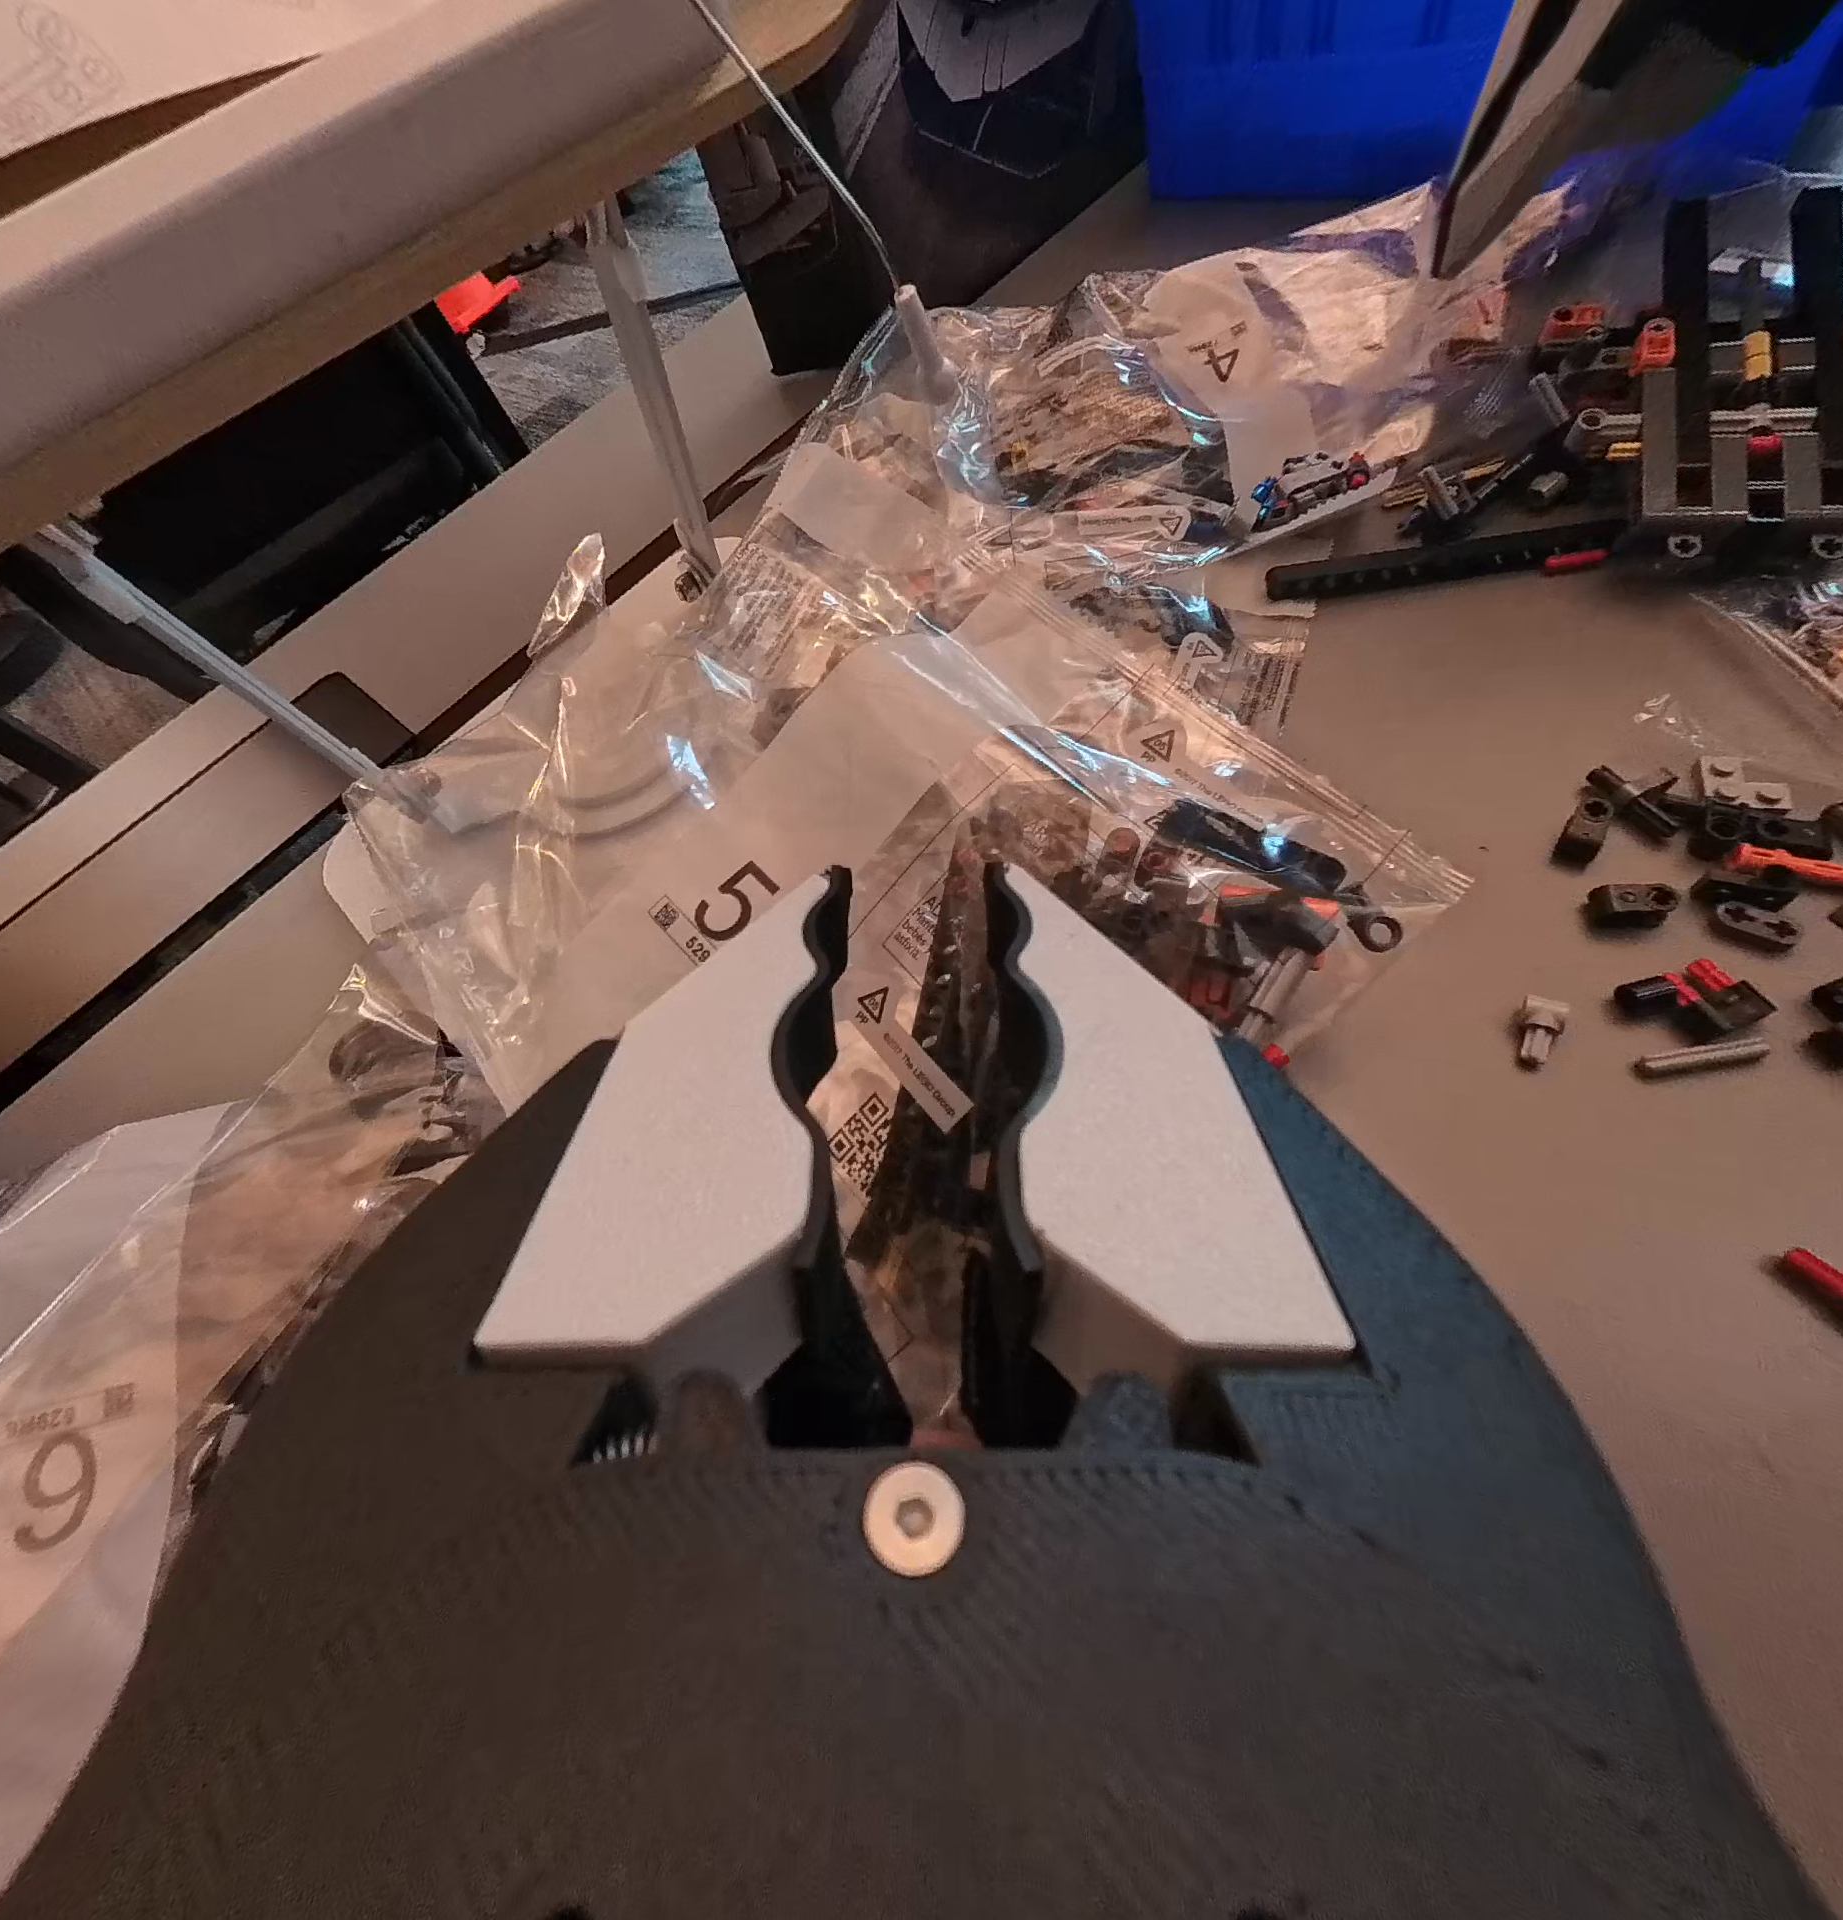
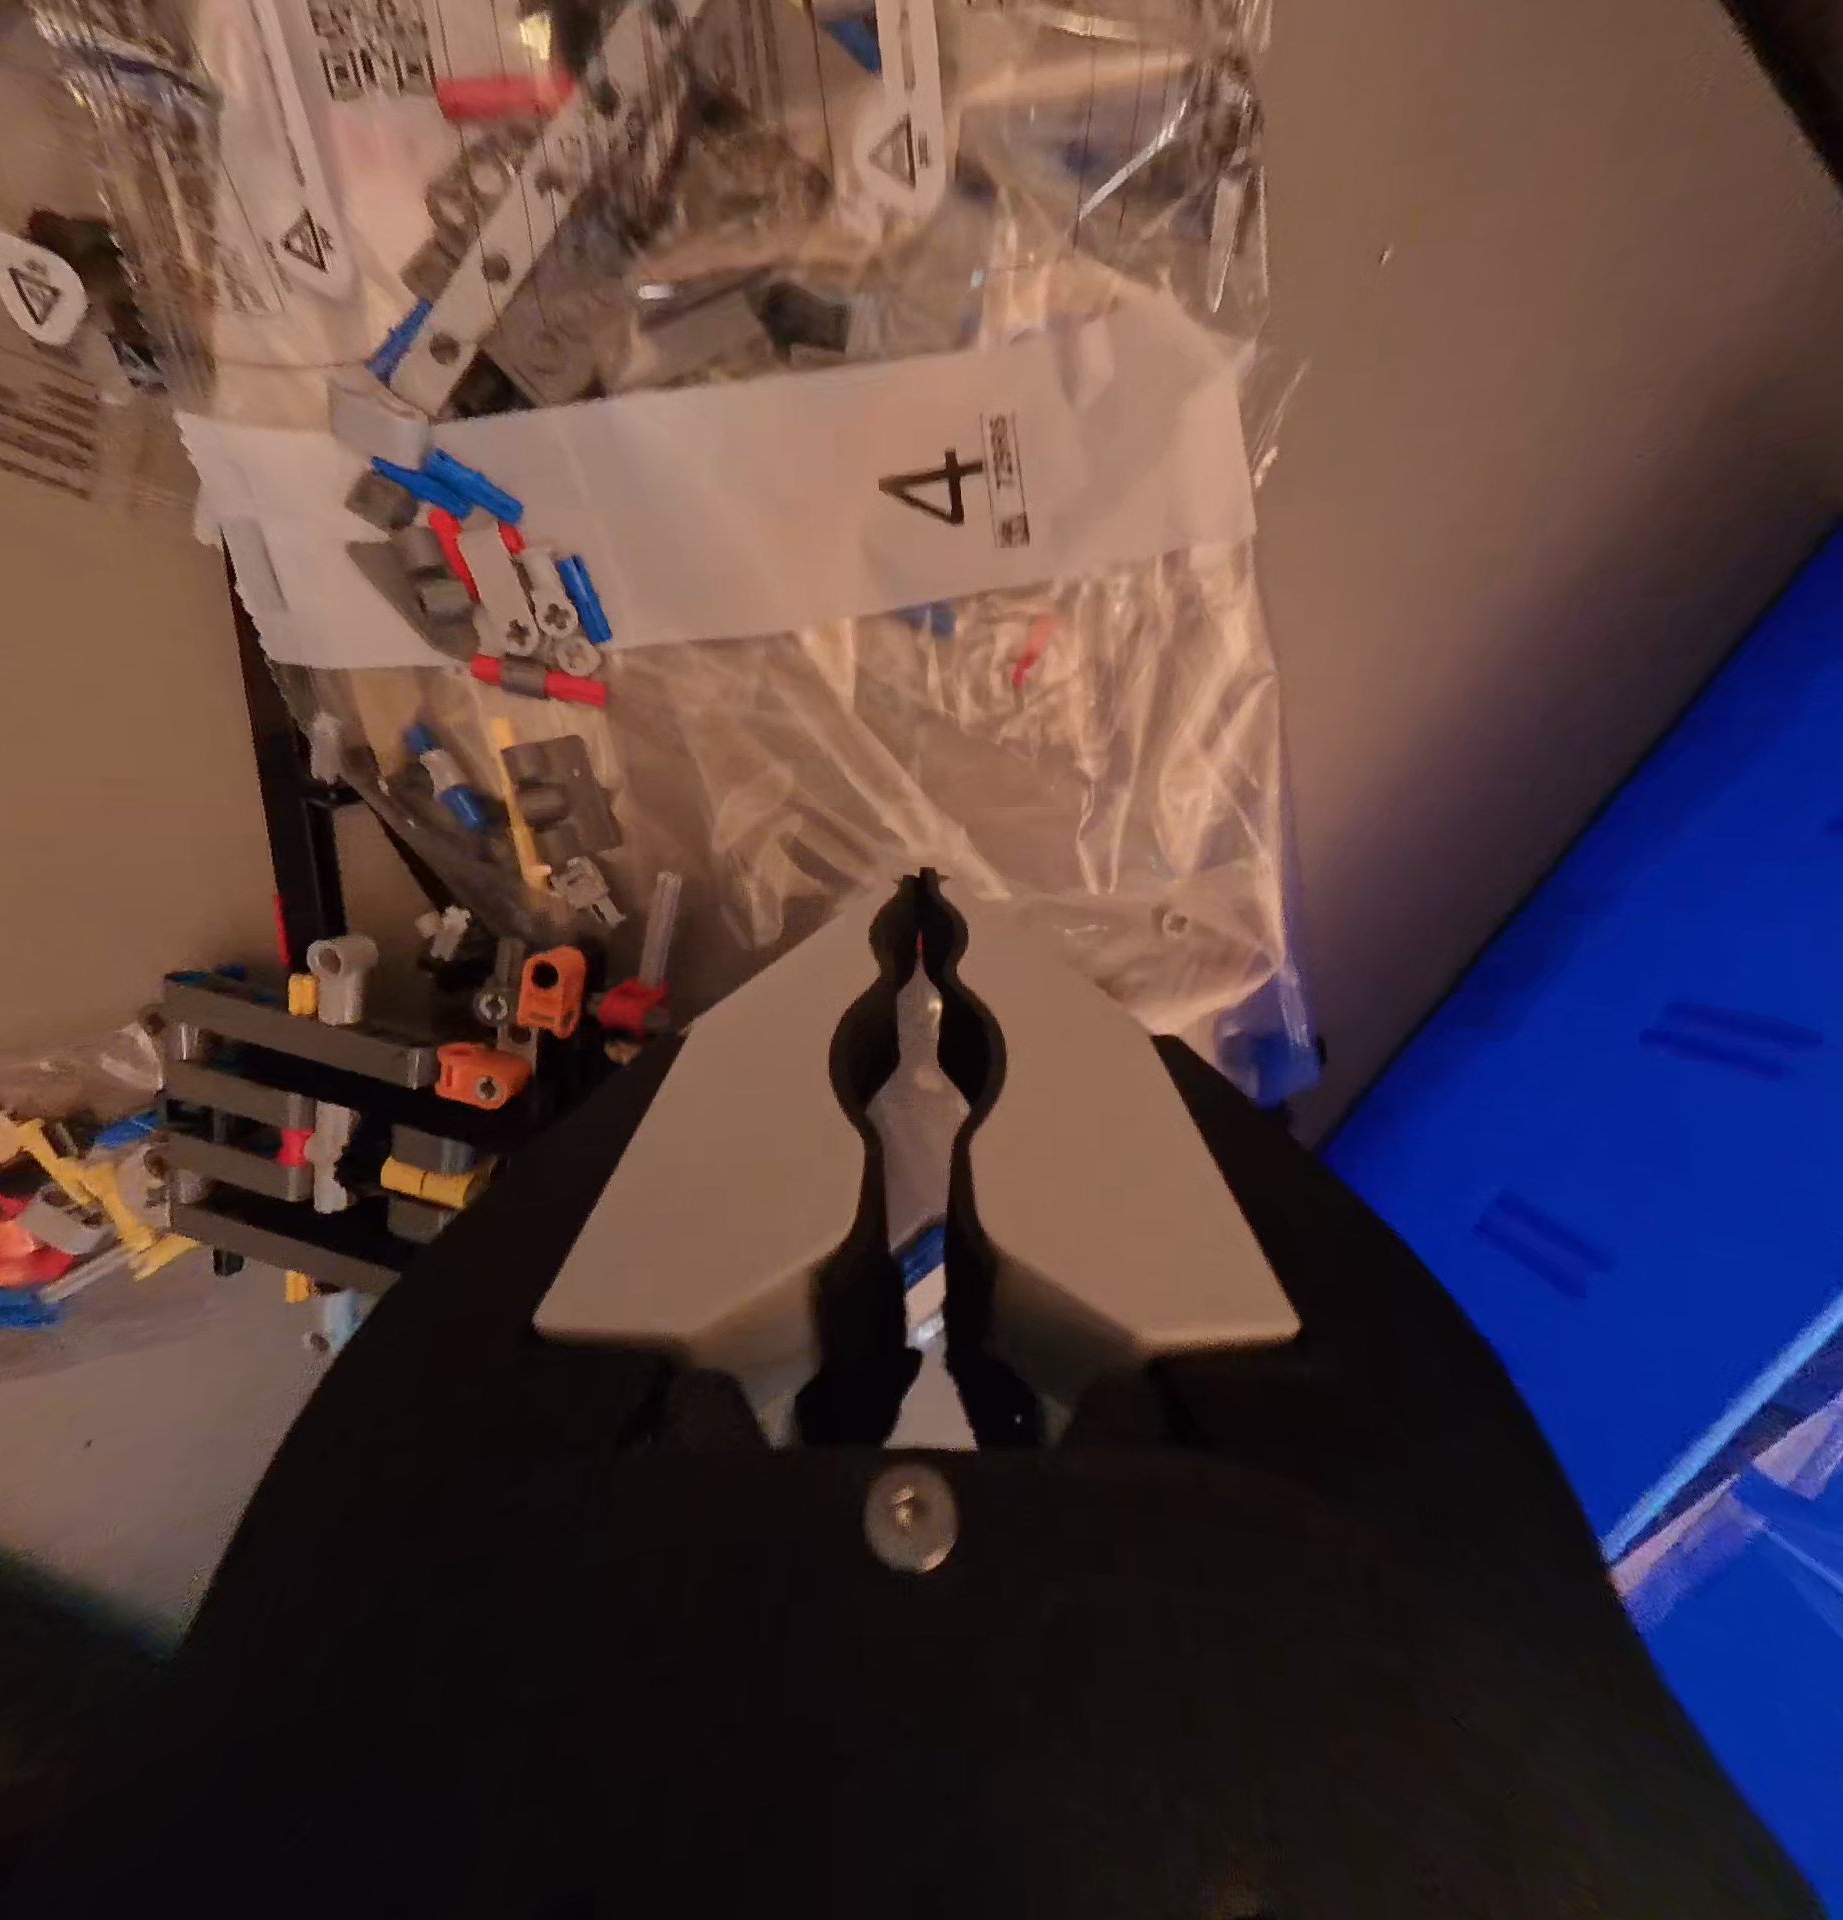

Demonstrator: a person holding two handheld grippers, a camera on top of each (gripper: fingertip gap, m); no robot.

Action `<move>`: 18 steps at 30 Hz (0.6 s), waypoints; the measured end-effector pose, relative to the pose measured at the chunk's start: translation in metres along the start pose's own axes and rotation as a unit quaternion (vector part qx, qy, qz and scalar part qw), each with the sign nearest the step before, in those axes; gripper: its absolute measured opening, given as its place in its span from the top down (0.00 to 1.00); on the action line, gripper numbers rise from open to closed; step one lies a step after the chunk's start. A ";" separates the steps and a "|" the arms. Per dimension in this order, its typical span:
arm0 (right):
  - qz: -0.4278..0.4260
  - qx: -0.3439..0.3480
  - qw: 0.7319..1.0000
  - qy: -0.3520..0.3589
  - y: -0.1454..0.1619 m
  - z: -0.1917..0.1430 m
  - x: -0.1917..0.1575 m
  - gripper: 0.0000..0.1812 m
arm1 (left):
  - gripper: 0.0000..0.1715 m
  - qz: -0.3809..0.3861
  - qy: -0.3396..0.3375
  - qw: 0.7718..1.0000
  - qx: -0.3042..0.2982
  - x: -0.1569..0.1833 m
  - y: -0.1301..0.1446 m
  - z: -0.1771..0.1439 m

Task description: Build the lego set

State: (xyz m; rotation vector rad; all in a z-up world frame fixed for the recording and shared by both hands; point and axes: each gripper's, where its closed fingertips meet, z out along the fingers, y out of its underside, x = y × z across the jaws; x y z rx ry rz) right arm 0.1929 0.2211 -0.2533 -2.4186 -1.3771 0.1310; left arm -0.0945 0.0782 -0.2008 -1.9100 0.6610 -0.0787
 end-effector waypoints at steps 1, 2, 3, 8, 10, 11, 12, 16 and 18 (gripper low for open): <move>0.006 -0.014 1.000 -0.007 0.006 0.001 -0.001 1.00 | 0.86 0.001 0.000 1.000 0.000 0.000 0.000 0.000; 0.019 -0.027 0.999 -0.011 0.011 0.003 -0.001 0.90 | 0.86 0.001 0.001 1.000 0.000 0.000 0.000 0.000; 0.035 -0.043 0.998 -0.022 0.017 0.005 -0.003 0.83 | 0.86 0.001 0.001 1.000 0.000 0.001 0.000 0.000; 0.060 -0.057 0.995 -0.046 0.023 0.010 -0.007 0.80 | 0.86 0.002 0.003 1.000 -0.002 0.002 0.001 0.001; 0.055 -0.059 0.996 -0.042 0.023 0.012 -0.006 0.84 | 0.86 0.002 0.003 1.000 -0.002 0.002 0.001 0.001; 0.046 -0.060 0.997 -0.034 0.023 0.012 -0.004 0.90 | 0.86 0.002 0.003 1.000 -0.002 0.002 0.001 0.001; 0.037 -0.056 0.997 -0.032 0.022 0.011 -0.005 0.98 | 0.86 0.003 0.003 1.000 -0.001 0.002 0.000 0.001; 0.021 -0.036 0.998 -0.056 0.013 0.011 -0.015 1.00 | 0.86 0.003 0.003 1.000 0.000 0.002 0.000 0.001; 0.016 -0.023 0.998 -0.061 0.007 0.009 -0.017 1.00 | 0.86 0.003 0.003 1.000 0.000 0.002 0.000 0.001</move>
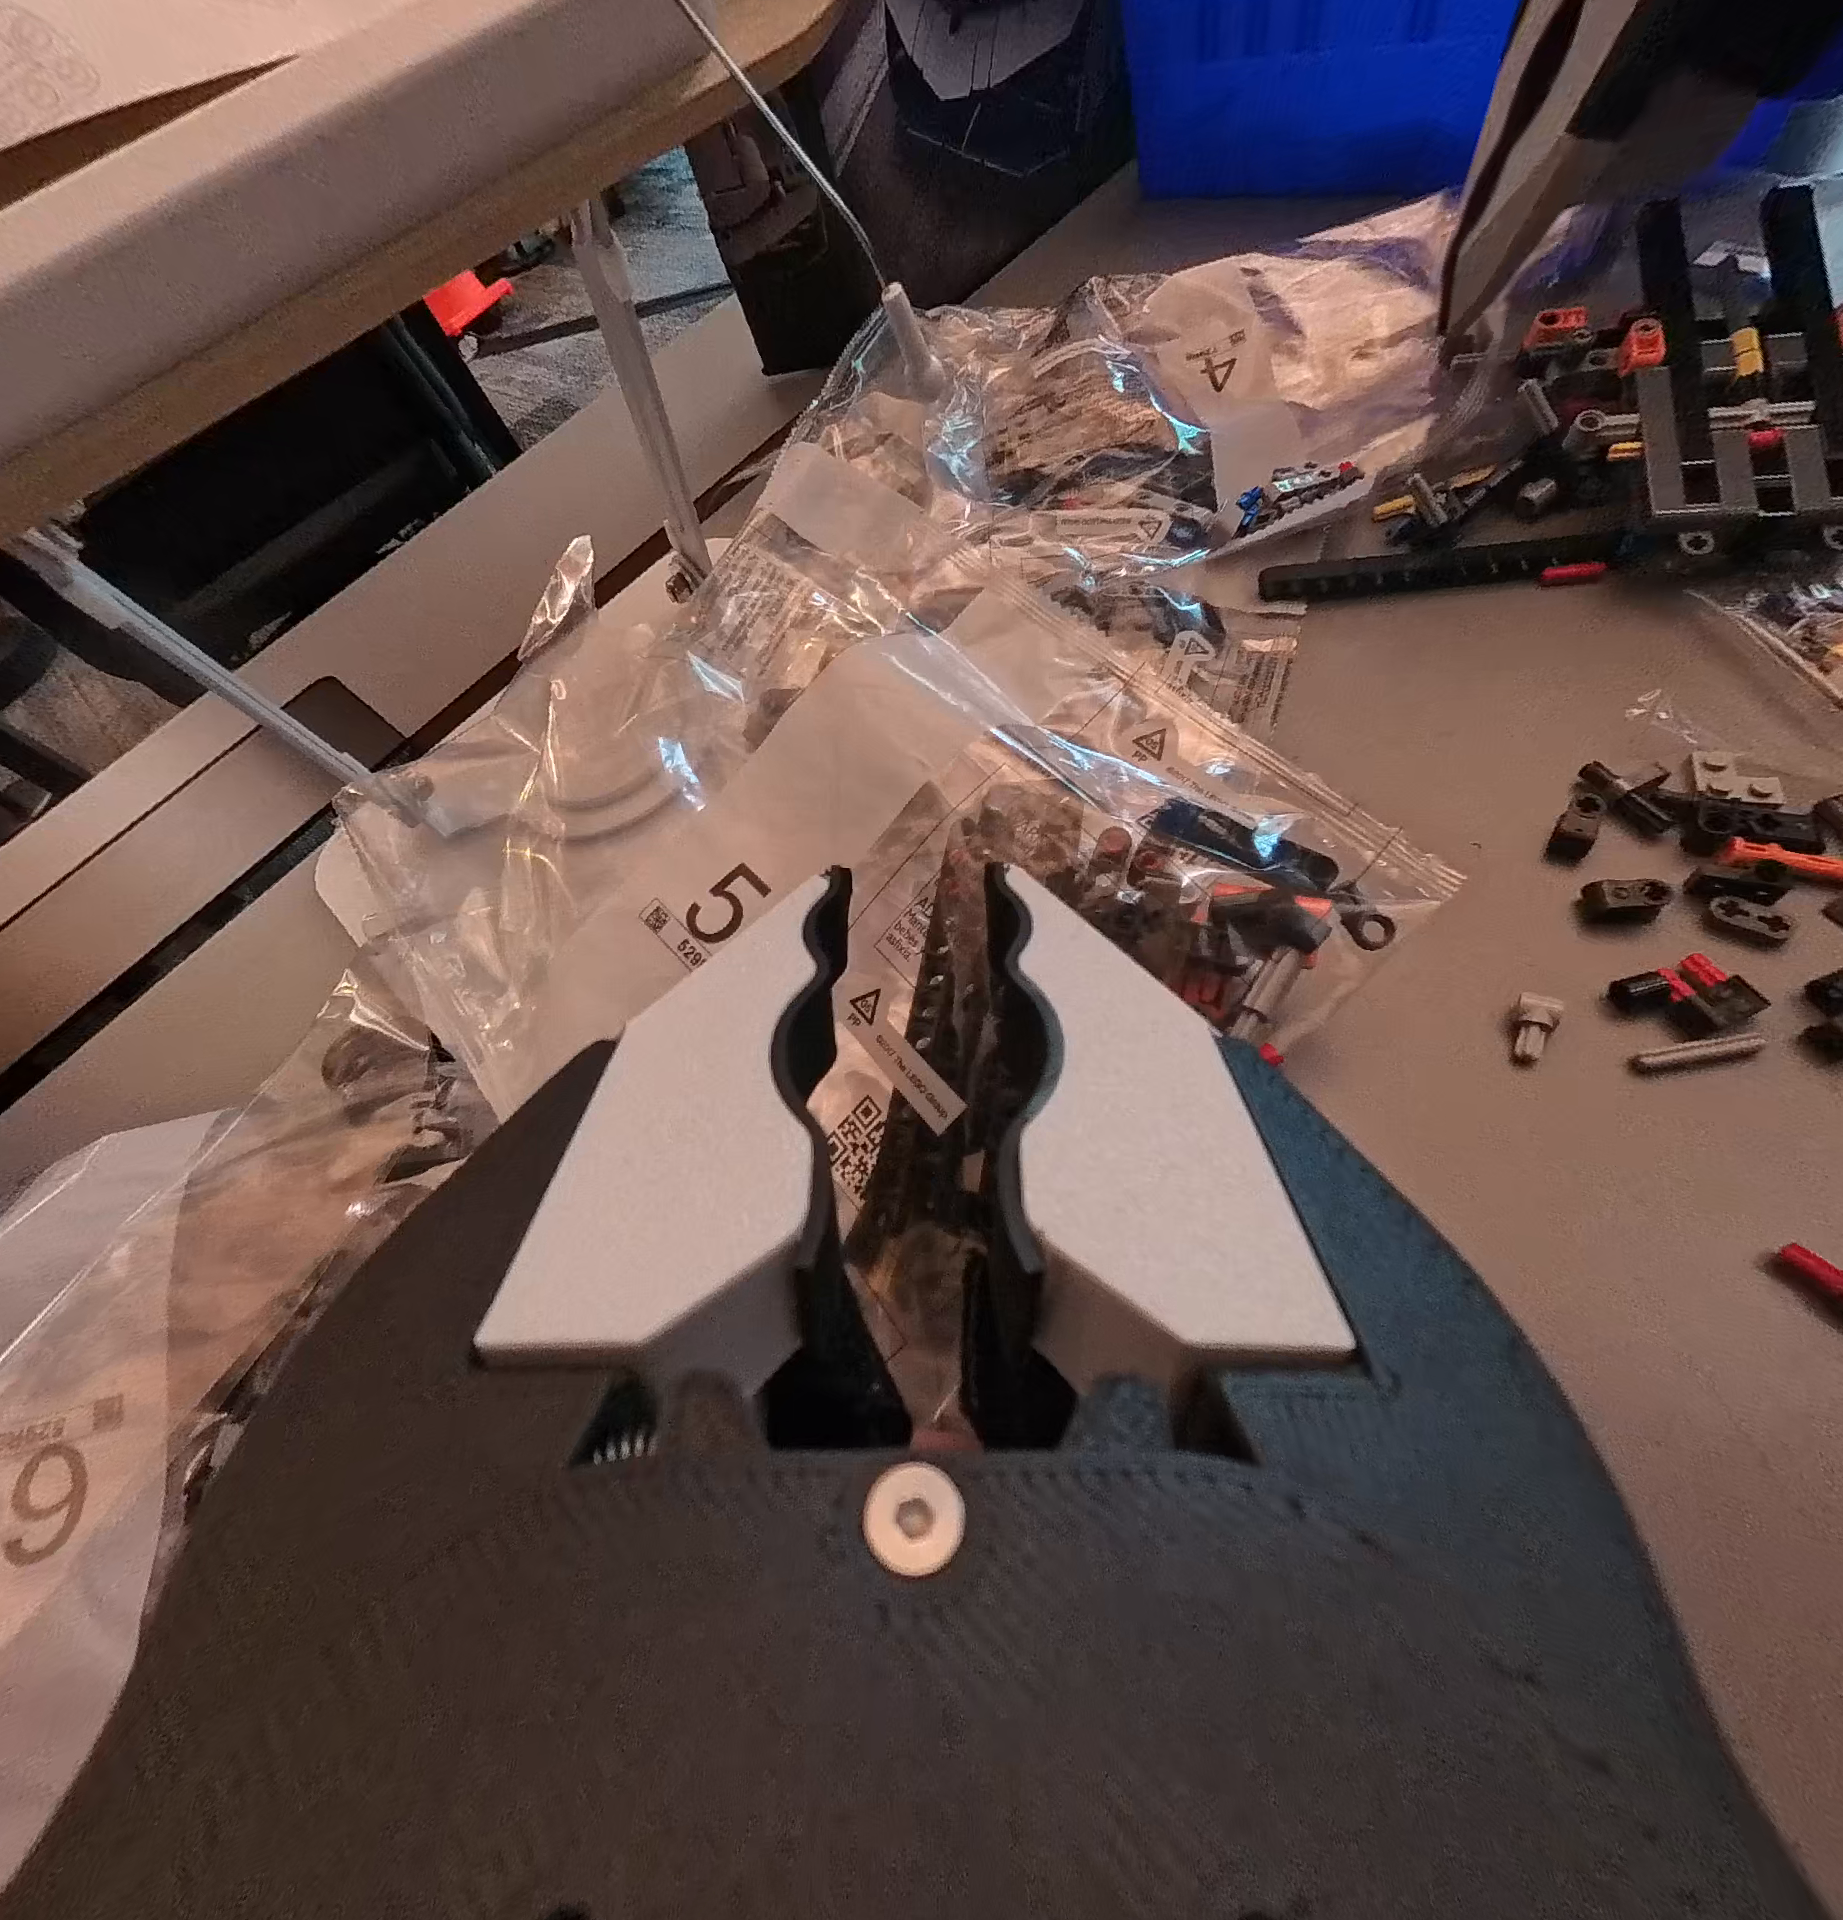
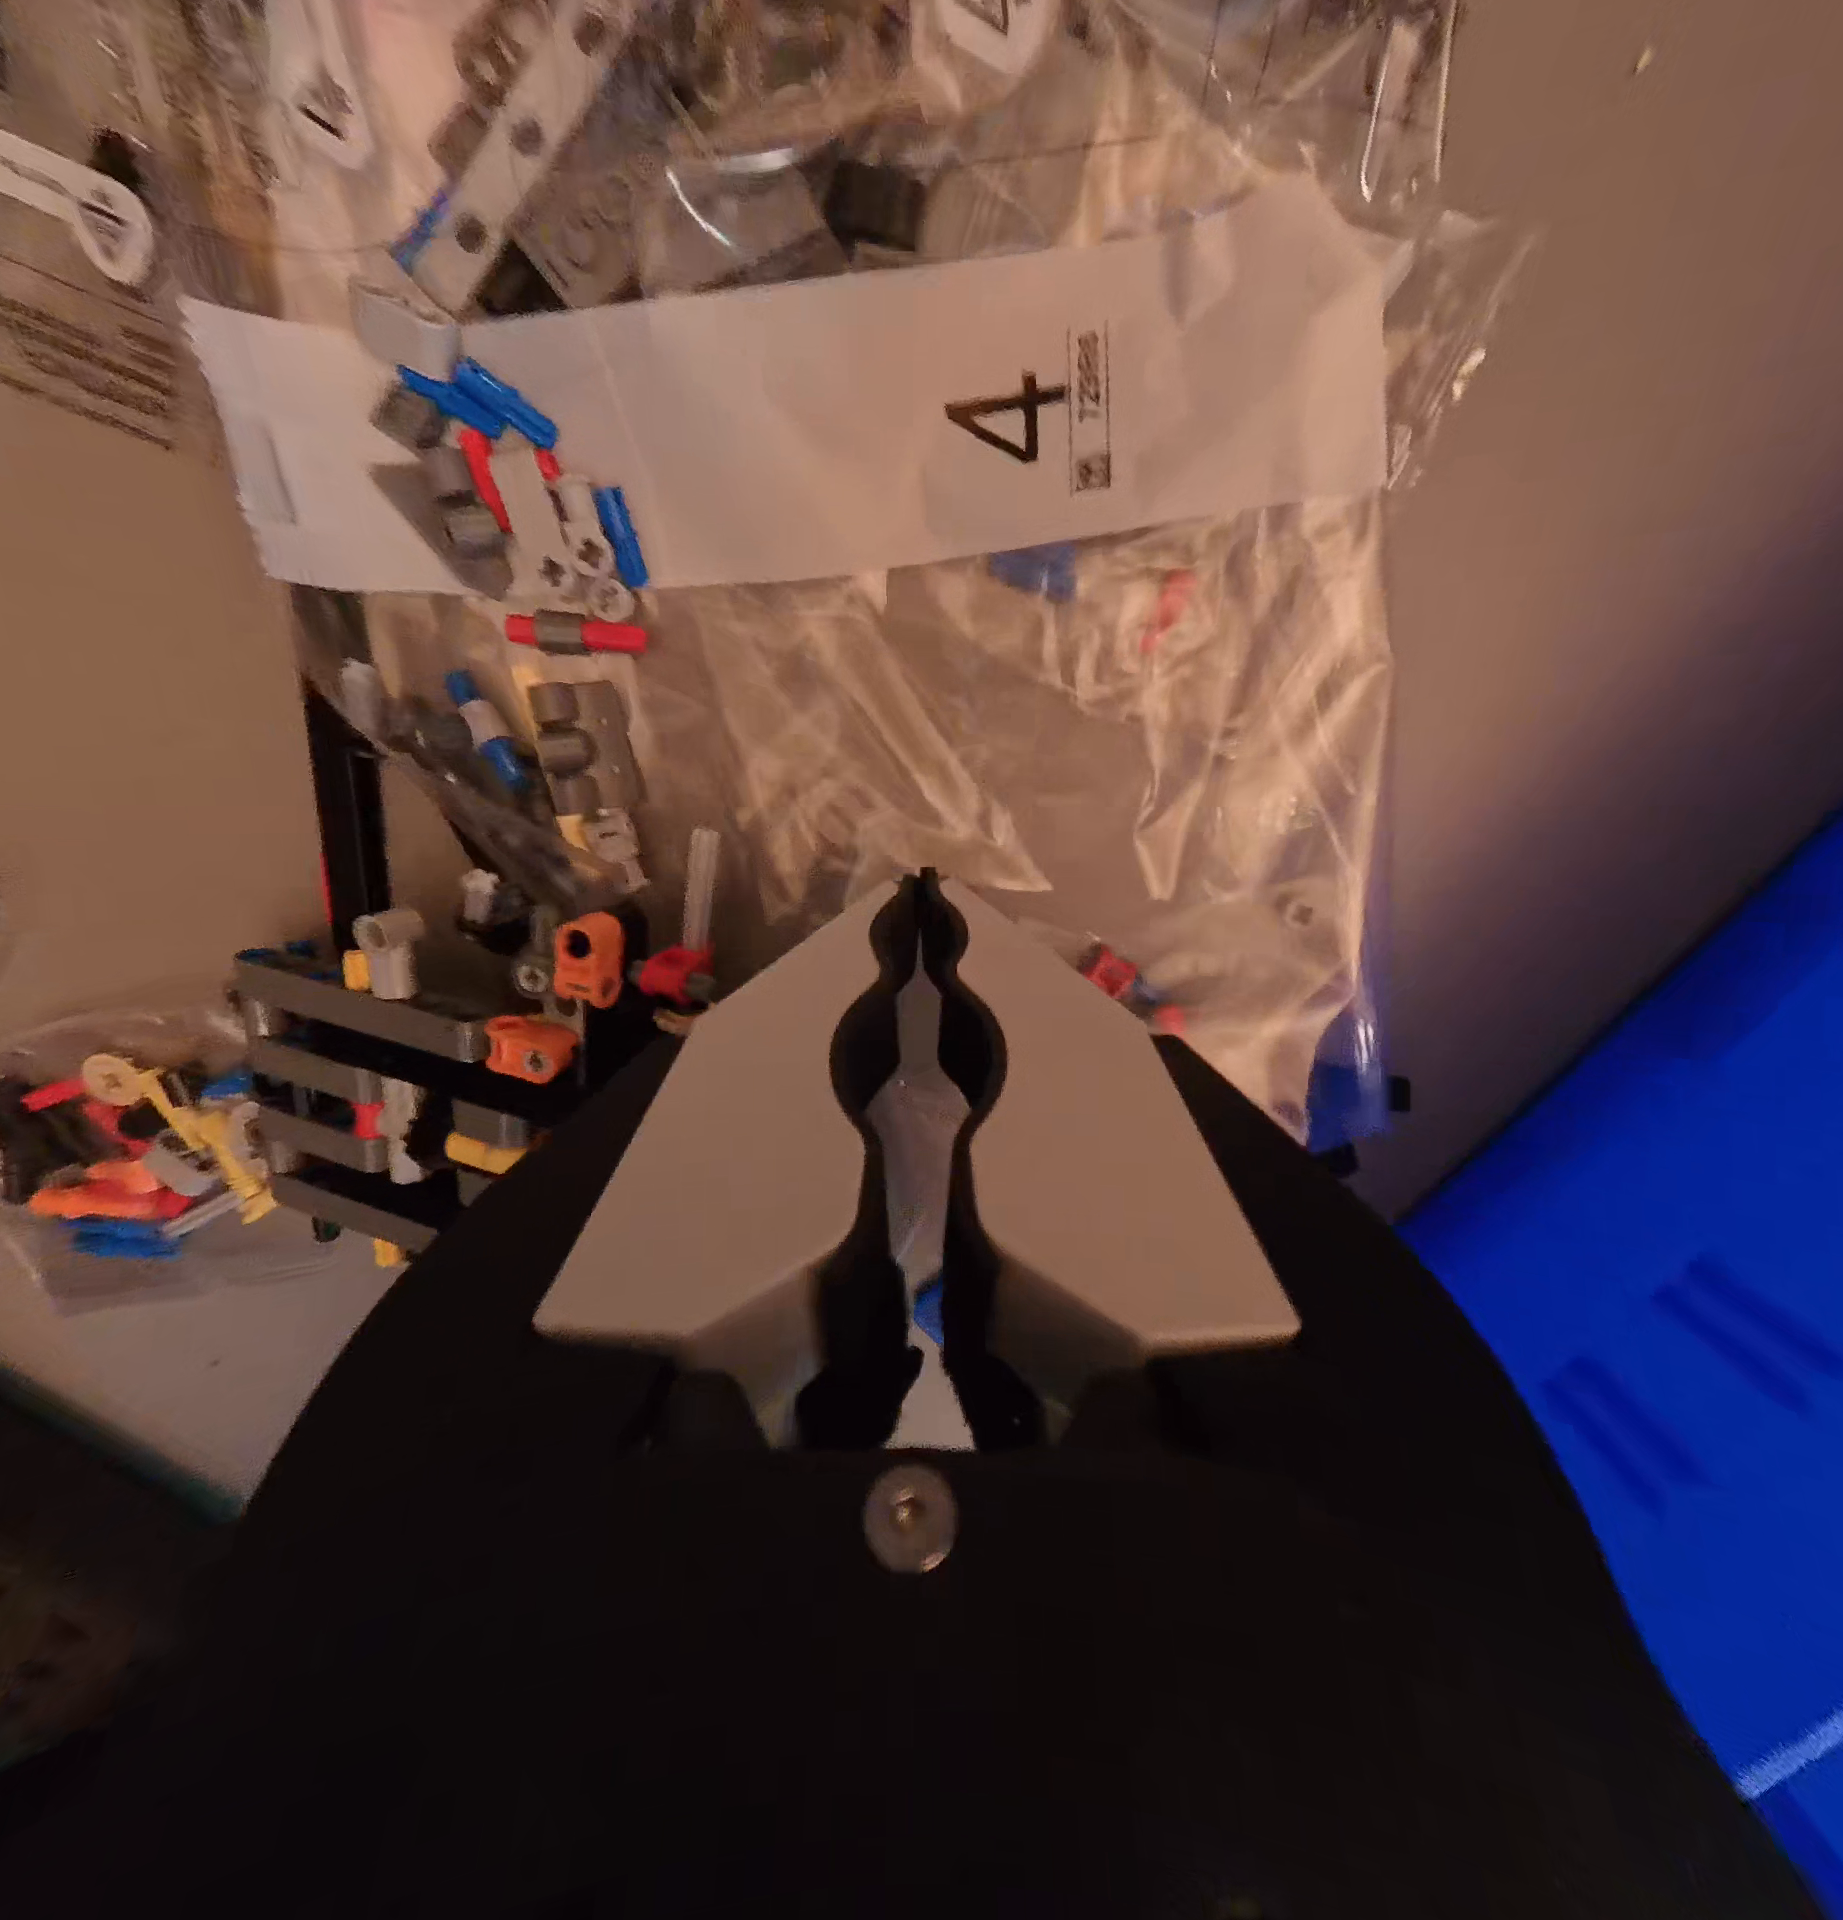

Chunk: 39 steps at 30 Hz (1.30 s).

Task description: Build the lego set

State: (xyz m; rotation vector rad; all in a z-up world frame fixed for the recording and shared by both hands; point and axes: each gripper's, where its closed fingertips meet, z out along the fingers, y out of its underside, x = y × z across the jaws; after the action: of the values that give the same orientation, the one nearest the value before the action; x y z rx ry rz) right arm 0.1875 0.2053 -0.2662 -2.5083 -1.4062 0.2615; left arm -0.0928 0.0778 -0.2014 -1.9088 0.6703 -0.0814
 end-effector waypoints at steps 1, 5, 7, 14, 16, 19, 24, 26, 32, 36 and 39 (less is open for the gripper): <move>-0.002 0.015 1.000 -0.007 -0.005 -0.003 -0.003 1.00 | 0.86 0.000 0.000 1.000 0.000 0.000 0.000 0.000; -0.021 0.066 0.997 -0.021 -0.024 -0.014 -0.014 1.00 | 0.86 0.000 0.000 1.000 0.000 0.000 0.000 0.000; -0.051 0.087 0.994 -0.036 -0.033 -0.016 -0.026 1.00 | 0.86 0.001 0.001 1.000 -0.001 0.000 0.000 0.000; -0.100 0.036 0.993 -0.057 -0.041 0.021 -0.058 0.86 | 0.86 0.001 0.000 1.000 -0.003 0.000 0.002 0.001; -0.089 0.031 0.994 -0.063 -0.042 0.027 -0.060 0.83 | 0.86 0.001 0.000 1.000 -0.002 0.000 0.001 0.000; -0.080 0.032 0.994 -0.064 -0.043 0.028 -0.058 0.84 | 0.86 0.001 0.000 1.000 -0.002 0.000 0.001 0.000; -0.088 0.030 0.995 -0.046 -0.043 0.029 -0.054 0.98 | 0.86 0.002 0.001 1.000 -0.003 0.000 0.001 0.000; -0.093 0.031 0.994 -0.047 -0.042 0.029 -0.055 0.98 | 0.86 0.002 0.001 1.000 -0.002 0.000 0.001 0.000; -0.101 0.077 0.990 -0.063 -0.055 0.016 -0.062 0.98 | 0.86 0.002 0.001 1.000 -0.002 0.000 0.001 0.000; -0.119 0.105 0.984 -0.077 -0.062 0.006 -0.072 0.98 | 0.86 0.002 0.001 1.000 -0.003 0.000 0.002 0.000; -0.114 0.112 0.985 -0.063 -0.066 0.008 -0.066 0.98 | 0.86 0.002 0.001 1.000 -0.003 0.000 0.001 0.000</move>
State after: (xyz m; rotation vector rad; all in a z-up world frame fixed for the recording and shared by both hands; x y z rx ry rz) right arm 0.0978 0.1828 -0.2516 -2.1629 -1.5974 0.5111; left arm -0.0933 0.0775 -0.2026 -1.9126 0.6752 -0.0790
